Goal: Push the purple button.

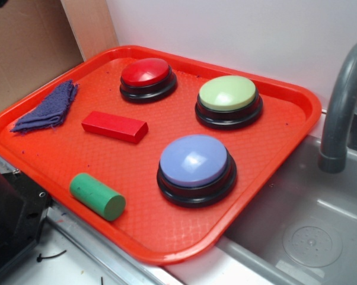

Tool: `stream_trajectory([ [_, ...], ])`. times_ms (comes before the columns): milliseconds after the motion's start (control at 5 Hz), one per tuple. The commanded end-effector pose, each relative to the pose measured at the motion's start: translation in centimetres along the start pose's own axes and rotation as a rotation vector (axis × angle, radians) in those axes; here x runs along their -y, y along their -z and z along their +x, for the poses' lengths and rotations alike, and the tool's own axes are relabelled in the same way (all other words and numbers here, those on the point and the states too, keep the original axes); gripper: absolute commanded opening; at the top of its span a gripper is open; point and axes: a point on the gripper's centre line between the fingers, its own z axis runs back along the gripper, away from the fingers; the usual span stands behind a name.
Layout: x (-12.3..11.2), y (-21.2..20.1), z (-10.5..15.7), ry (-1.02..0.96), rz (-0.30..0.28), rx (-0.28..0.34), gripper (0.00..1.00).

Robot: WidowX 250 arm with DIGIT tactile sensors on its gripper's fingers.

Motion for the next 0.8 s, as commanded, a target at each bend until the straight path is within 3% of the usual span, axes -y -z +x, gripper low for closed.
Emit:
stream_trajectory([
  [0,0.0,0.0,0.0,0.000,0.000,0.000,1.00],
  [200,5.0,4.8,2.7,0.248,-0.054,0.030,1.00],
  [400,10.5,8.0,3.3,0.501,-0.056,0.095,1.00],
  [600,14.1,10.3,2.3,0.749,-0.091,0.109,1.00],
])
